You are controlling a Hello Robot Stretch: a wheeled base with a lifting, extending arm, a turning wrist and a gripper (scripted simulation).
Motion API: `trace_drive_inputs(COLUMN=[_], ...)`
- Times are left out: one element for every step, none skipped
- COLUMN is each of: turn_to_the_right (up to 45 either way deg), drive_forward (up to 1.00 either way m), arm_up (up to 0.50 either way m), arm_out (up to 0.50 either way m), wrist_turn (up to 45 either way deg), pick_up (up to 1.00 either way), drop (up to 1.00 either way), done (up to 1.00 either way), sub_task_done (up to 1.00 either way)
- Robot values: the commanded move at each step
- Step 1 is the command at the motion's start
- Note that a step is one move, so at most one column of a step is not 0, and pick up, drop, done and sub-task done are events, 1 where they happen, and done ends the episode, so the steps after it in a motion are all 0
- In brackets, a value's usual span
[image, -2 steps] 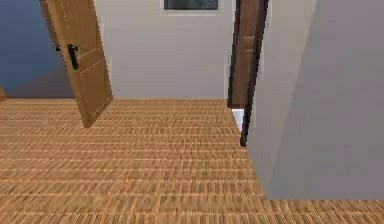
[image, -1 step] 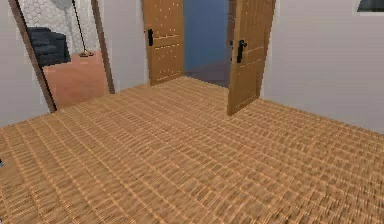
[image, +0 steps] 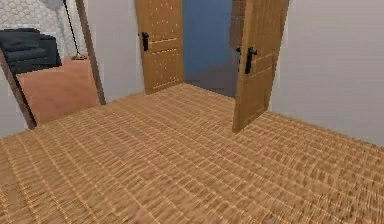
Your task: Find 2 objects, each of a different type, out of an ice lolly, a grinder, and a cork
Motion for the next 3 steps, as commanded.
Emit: trace_drive_inputs(turn_to_the_right=[0.0, -3.0, 0.0], drive_forward=[1.00, 0.00, 0.90], arm_up=[0.00, 0.00, 0.00], arm_out=[0.00, 0.00, 0.00], wrist_turn=[0.0, 0.0, 0.0], pick_up=[0.00, 0.00, 0.00], drop=[0.00, 0.00, 0.00], done=[0.00, 0.00, 0.00], sub_task_done=[0.00, 0.00, 0.00])
